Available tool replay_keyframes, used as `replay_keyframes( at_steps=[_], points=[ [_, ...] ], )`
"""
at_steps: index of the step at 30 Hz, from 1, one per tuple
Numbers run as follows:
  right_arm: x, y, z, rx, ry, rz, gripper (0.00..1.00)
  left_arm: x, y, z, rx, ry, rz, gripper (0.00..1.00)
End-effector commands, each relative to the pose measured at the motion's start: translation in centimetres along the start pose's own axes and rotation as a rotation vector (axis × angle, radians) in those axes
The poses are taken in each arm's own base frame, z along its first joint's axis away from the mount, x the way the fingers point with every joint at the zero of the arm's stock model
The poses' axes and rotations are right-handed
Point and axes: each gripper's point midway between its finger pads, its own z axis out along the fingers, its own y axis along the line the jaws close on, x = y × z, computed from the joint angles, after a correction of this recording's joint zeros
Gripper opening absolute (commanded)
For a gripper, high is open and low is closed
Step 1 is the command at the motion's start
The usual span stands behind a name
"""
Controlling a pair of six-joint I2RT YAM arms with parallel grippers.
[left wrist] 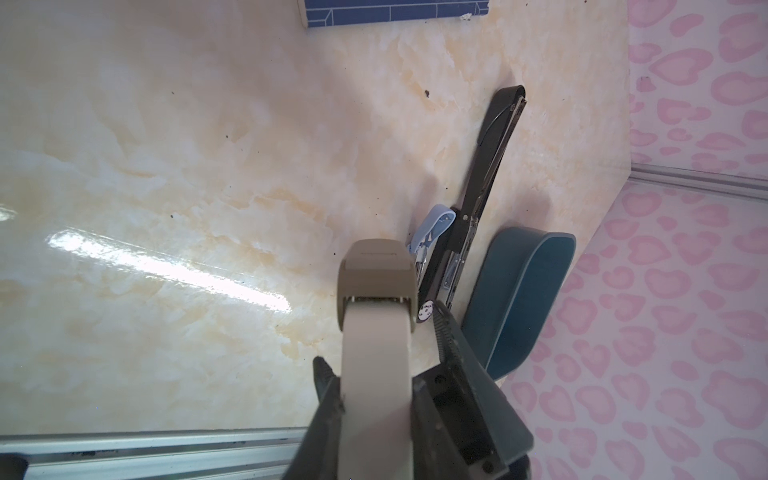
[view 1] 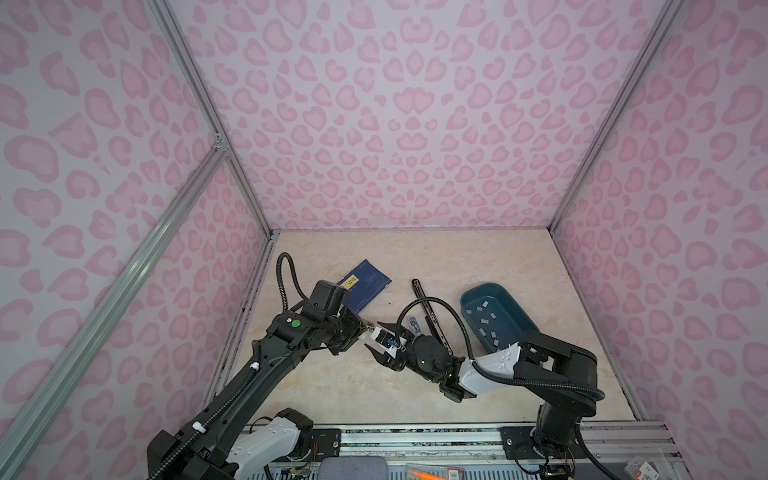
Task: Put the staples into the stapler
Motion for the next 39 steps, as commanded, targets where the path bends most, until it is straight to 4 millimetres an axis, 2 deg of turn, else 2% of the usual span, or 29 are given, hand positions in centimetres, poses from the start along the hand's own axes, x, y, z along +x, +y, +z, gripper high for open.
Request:
replay_keyframes(
  at_steps=[1,5,12,16,21,28,34,39],
  points=[
    [-1.1,0.2,0.7,-0.006,-0.044,-0.008,0.63,0.2,0.1,-0.2,0.009,0.004,-0.017,0.03],
    [-1.3,-0.1,1.6,0.009,-0.056,-0.001,0.58,0.2,0.1,-0.5,0.019,-0.001,-0.015,0.03],
    [-0.8,-0.6,2.8,0.01,-0.052,0.014,0.57,0.5,0.1,-0.6,0.041,0.005,-0.016,0.03],
    [-1.1,-0.4,3.0,-0.002,-0.063,0.019,0.56,0.6,0.0,-0.5,0.041,0.017,-0.013,0.03],
    [-1.6,0.1,2.9,-0.035,-0.081,0.034,0.5,0.7,0.1,-0.1,0.037,0.029,-0.014,0.03],
    [-2.4,0.6,2.4,-0.065,-0.112,0.058,0.51,0.8,0.0,0.4,0.032,0.047,-0.016,0.03],
    [-2.0,0.4,3.0,-0.041,-0.099,0.054,0.51,1.0,-0.1,0.3,0.036,0.055,-0.019,0.03],
    [-1.2,-0.7,3.4,0.025,-0.076,0.045,0.5,1.1,-0.1,0.0,0.051,0.055,-0.024,0.03]
  ],
)
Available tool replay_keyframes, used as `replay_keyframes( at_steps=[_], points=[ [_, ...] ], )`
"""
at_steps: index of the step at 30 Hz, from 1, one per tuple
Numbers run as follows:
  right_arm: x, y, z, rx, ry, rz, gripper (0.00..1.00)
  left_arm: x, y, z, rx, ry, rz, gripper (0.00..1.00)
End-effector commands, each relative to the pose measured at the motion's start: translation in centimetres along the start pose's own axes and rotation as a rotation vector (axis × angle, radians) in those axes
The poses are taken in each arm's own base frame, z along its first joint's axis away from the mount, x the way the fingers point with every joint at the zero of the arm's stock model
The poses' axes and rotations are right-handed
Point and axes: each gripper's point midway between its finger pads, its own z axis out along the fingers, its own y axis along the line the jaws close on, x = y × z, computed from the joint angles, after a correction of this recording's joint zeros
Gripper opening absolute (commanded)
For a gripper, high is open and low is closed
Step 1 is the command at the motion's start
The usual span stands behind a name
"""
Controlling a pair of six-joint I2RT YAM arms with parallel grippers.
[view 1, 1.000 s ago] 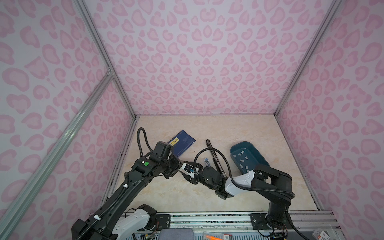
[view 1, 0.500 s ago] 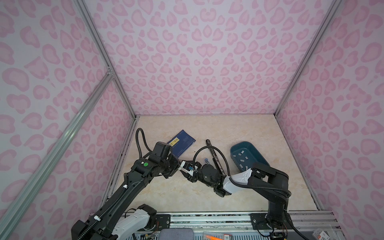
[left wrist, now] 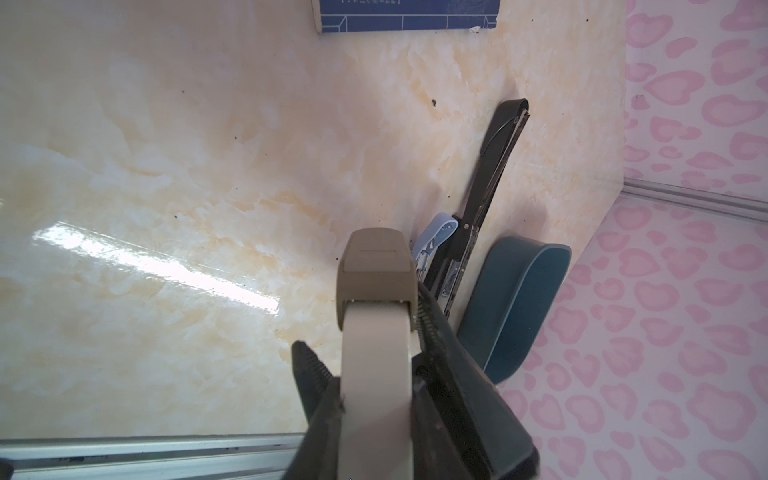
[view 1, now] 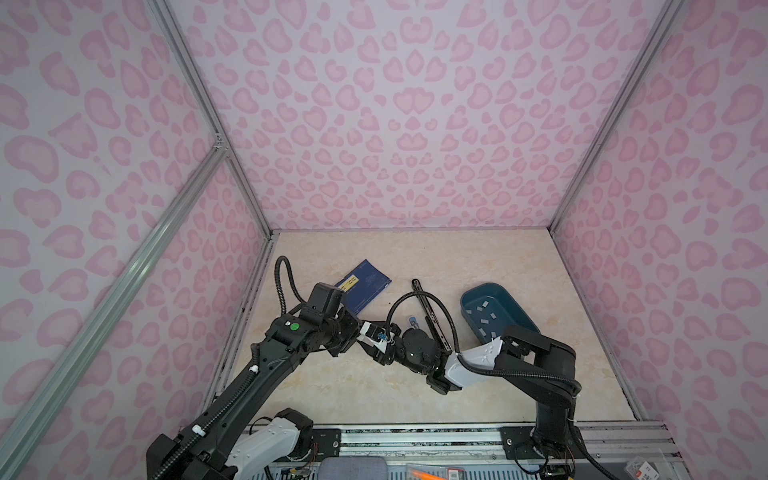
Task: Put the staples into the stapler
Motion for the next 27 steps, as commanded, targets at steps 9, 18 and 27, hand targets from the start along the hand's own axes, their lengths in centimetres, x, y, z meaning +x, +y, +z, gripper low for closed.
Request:
replay_keyframes(
  at_steps=[9,18,27],
  points=[
    [0.5,-2.6,-0.7,0.171,-0.032,-0.024,0.56,1.2,0.1,-0.2,0.028,0.058,-0.012,0.03],
    [0.1,-2.2,-1.4,0.165,-0.045,-0.047,0.59,1.1,0.2,0.6,0.009,0.082,-0.015,0.03],
    [0.6,-0.4,0.1,0.157,-0.011,-0.095,0.4,1.4,0.0,0.7,0.015,0.102,-0.016,0.03]
  ],
)
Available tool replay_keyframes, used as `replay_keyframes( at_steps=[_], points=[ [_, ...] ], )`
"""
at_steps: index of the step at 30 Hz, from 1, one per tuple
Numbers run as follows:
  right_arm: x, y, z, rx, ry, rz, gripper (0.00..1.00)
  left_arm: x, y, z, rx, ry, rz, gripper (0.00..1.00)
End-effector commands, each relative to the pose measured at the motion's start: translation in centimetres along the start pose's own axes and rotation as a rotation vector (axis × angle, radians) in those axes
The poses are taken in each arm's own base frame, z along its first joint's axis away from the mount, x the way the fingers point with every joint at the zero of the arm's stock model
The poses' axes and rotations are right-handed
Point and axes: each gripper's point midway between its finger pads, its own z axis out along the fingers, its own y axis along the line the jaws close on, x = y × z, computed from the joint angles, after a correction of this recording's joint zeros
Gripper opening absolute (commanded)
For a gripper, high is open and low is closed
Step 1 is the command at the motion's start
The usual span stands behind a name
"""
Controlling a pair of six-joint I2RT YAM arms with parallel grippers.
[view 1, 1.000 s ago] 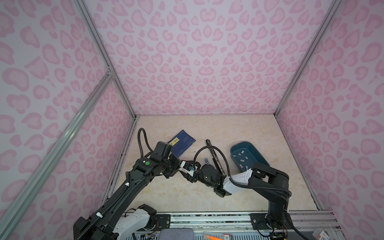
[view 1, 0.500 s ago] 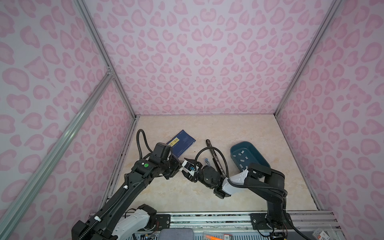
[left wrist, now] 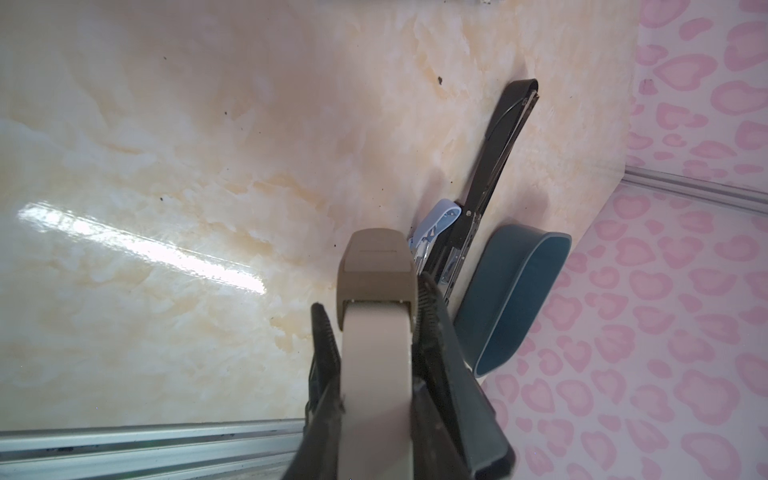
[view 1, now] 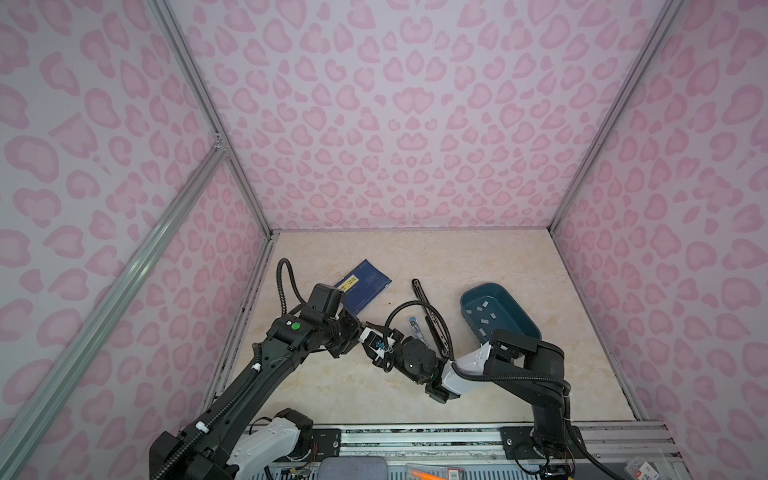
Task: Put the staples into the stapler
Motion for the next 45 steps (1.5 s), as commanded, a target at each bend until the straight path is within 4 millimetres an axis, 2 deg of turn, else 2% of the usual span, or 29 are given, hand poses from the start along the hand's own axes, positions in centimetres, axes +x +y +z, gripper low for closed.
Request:
replay_keyframes(
  at_steps=[1,6,11,19,29,30,33,34,39,42,45],
  points=[
    [-0.3,-0.2,0.4,0.022,-0.012,0.005,0.38,0.9,-0.2,0.0,0.012,0.052,0.012,0.03],
    [-0.3,0.0,0.2,0.007,-0.014,0.009,0.35,0.9,-0.1,0.1,0.017,0.056,0.004,0.03],
    [-0.1,0.1,0.2,0.001,-0.014,0.008,0.42,1.2,-0.3,0.1,0.026,0.074,0.01,0.03],
    [-0.3,0.0,0.6,0.002,-0.016,0.011,0.39,1.3,-0.4,-0.3,0.043,0.071,0.01,0.03],
    [-0.1,0.0,0.0,-0.013,-0.011,0.036,0.27,1.4,-0.7,-0.4,0.057,0.082,0.019,0.03],
    [-0.2,0.1,-0.1,-0.019,-0.009,0.041,0.26,1.4,-0.7,-0.4,0.054,0.084,0.019,0.05],
    [-0.1,0.0,-0.4,-0.019,0.006,0.063,0.25,1.2,-0.7,-0.2,0.047,0.089,0.022,0.35],
    [0.0,0.0,-0.4,-0.016,0.016,0.075,0.24,1.1,-0.7,-0.1,0.043,0.09,0.022,0.48],
    [1.0,-0.3,-0.9,0.022,0.099,0.138,0.23,0.7,-0.5,0.4,0.023,0.085,0.023,0.89],
    [1.9,-0.7,-1.8,0.073,0.172,0.191,0.24,0.0,-0.2,0.5,0.007,0.067,0.024,0.99],
    [4.0,-0.9,-2.8,0.111,0.314,0.257,0.23,-1.2,0.3,0.3,-0.015,0.017,0.018,0.97]
  ],
)
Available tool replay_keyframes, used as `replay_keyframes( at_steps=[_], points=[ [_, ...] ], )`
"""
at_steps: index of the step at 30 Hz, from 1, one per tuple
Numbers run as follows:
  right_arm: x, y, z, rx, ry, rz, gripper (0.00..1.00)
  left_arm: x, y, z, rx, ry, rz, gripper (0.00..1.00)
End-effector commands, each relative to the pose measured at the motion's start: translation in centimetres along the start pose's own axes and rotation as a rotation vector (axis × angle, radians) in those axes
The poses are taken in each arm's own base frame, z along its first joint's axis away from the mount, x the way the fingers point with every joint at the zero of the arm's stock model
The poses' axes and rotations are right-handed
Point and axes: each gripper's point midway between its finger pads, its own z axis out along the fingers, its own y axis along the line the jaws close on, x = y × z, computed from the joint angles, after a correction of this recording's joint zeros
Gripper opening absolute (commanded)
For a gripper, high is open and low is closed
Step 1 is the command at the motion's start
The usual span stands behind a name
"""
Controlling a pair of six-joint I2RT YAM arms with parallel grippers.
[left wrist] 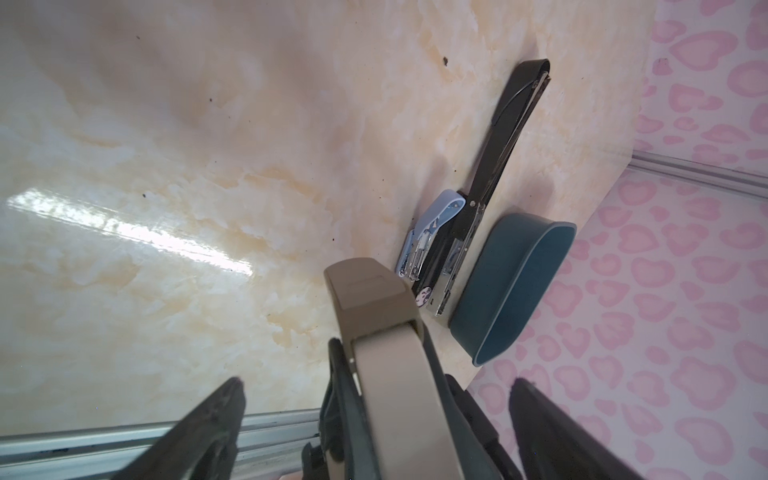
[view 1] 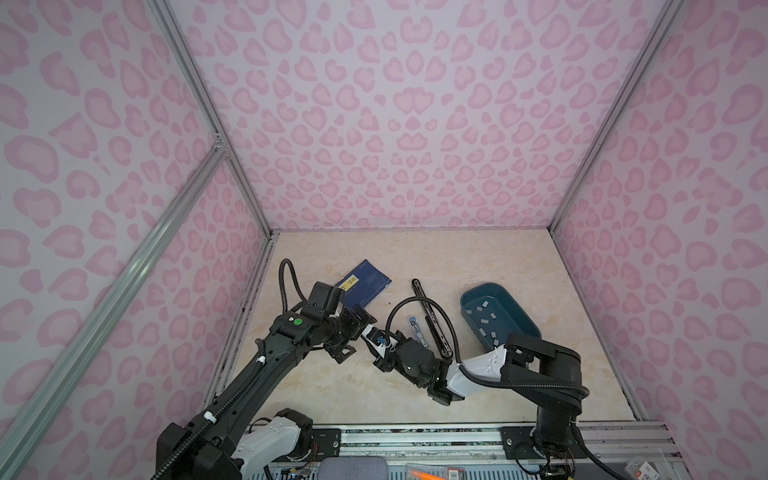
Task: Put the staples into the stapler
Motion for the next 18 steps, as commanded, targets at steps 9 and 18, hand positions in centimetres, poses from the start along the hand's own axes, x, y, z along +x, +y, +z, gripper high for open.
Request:
replay_keyframes(
  at_steps=[9,18],
  points=[
    [7.8,-2.1,-3.8,0.188,0.532,0.278,0.19,-7.8,4.8,-5.5,-0.15,-0.485,-0.031,0.97],
    [10.0,-3.8,-4.6,0.256,0.754,0.365,0.18,-10.6,4.9,-8.2,-0.085,-0.822,0.399,0.97]
  ],
)
